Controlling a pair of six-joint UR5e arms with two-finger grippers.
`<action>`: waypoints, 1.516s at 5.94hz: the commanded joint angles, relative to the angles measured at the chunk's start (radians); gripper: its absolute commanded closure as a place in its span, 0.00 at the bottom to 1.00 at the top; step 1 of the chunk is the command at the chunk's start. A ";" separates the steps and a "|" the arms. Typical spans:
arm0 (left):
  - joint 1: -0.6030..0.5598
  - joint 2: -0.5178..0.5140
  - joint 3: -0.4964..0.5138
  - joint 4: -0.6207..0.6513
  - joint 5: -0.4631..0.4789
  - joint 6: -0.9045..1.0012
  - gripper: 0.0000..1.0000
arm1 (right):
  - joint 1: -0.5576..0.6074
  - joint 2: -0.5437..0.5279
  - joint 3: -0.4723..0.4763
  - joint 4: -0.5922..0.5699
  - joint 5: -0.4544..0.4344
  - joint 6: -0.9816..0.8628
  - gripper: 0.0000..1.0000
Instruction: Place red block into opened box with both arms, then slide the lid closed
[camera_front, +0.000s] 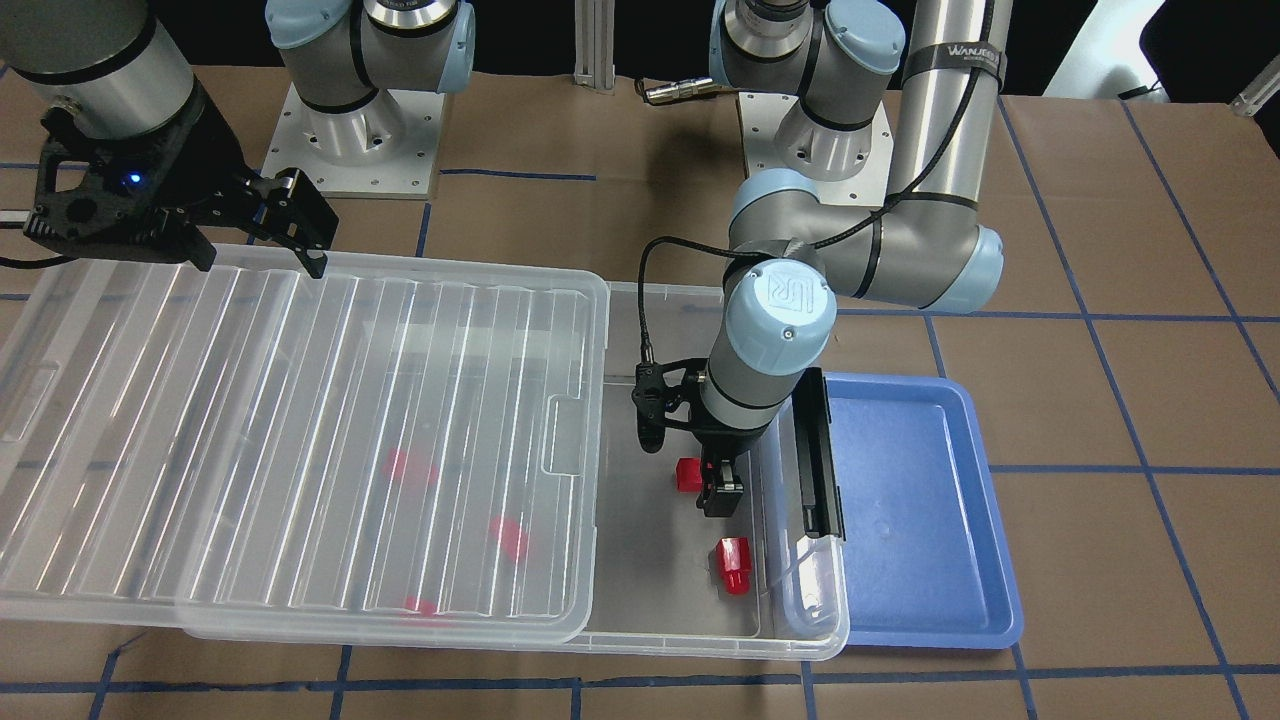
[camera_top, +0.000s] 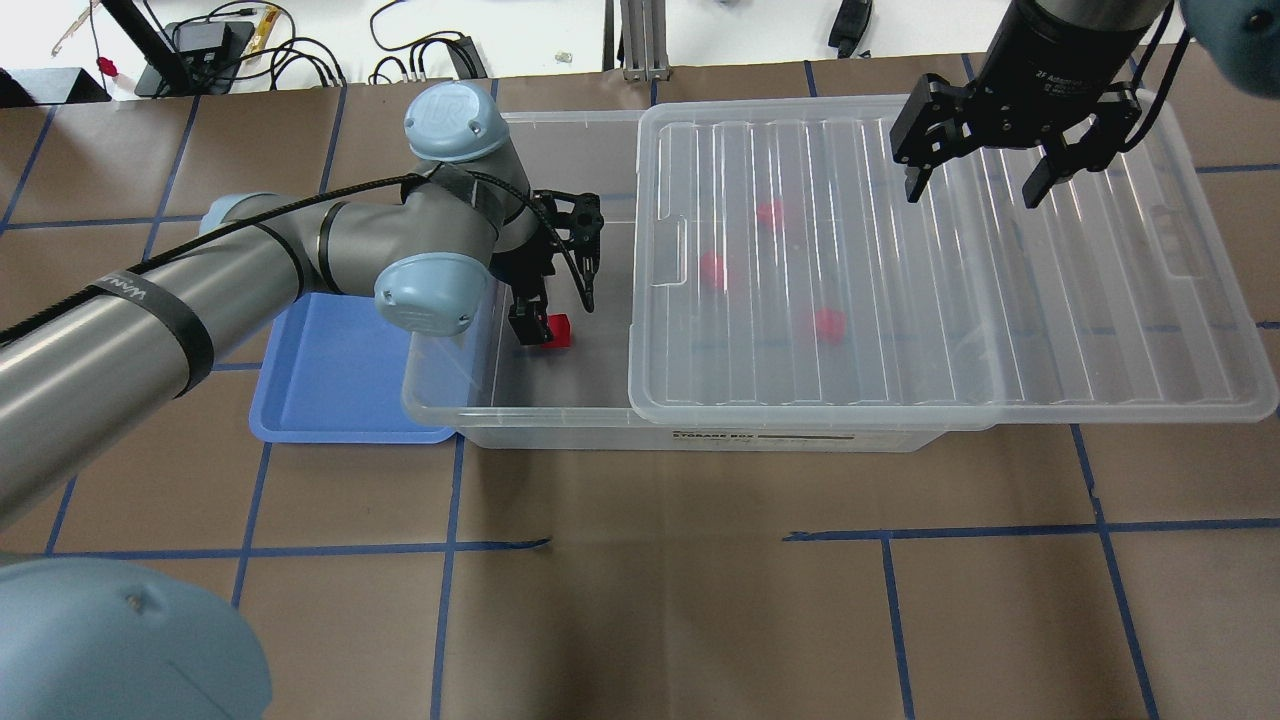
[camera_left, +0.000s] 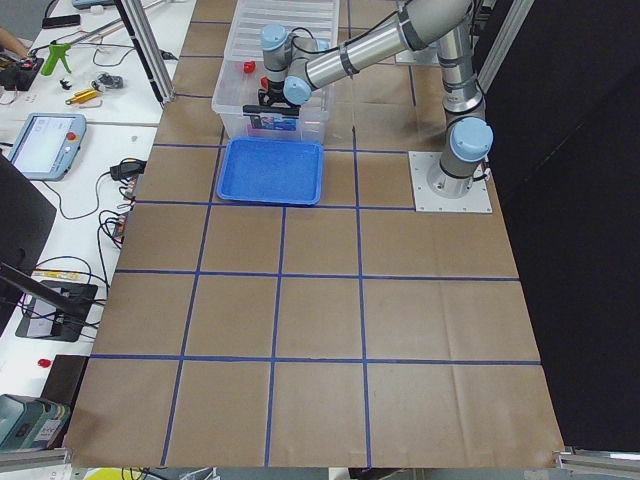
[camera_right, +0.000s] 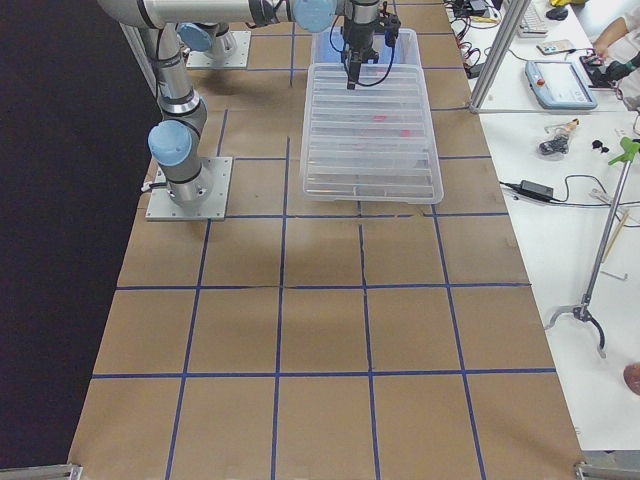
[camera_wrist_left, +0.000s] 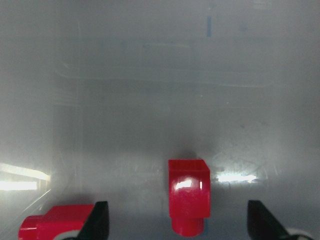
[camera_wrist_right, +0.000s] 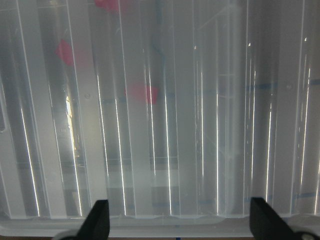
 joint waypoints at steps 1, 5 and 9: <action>0.004 0.136 0.053 -0.183 -0.004 -0.052 0.02 | 0.007 0.002 0.002 -0.002 -0.037 0.002 0.00; 0.024 0.288 0.128 -0.353 0.009 -0.617 0.02 | -0.255 0.017 0.005 -0.005 -0.086 -0.207 0.00; 0.102 0.397 0.131 -0.496 0.055 -1.207 0.02 | -0.596 0.199 0.021 -0.168 -0.164 -0.585 0.00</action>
